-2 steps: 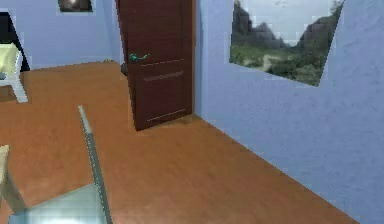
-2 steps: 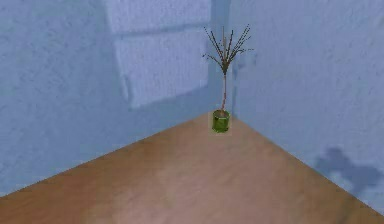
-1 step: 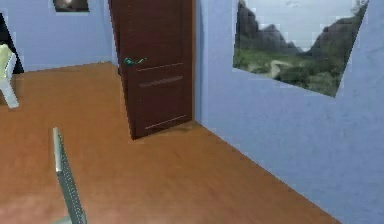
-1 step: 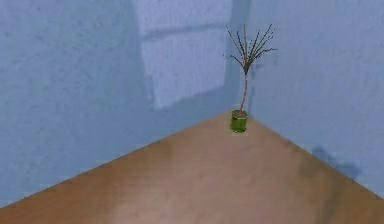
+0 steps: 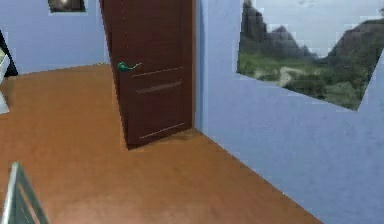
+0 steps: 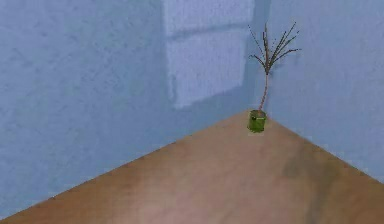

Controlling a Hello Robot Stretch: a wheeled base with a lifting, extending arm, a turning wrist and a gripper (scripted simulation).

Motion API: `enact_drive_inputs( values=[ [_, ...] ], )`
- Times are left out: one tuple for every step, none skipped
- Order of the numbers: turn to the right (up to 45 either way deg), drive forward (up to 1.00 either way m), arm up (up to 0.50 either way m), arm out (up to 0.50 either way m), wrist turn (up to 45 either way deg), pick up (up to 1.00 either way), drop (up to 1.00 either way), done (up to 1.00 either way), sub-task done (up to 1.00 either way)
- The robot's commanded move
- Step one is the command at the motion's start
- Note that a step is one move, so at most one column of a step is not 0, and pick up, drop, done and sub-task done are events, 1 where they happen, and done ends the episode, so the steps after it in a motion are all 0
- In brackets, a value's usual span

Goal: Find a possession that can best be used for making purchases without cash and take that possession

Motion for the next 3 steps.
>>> enact_drive_inputs(
  values=[
    [45.0, 0.00, 0.00, 0.00, 0.0, 0.00, 0.00, 0.00, 0.00],
    [45.0, 0.00, 0.00, 0.00, 0.0, 0.00, 0.00, 0.00, 0.00],
    [15.0, 0.00, 0.00, 0.00, 0.0, 0.00, 0.00, 0.00, 0.00]
  ],
)
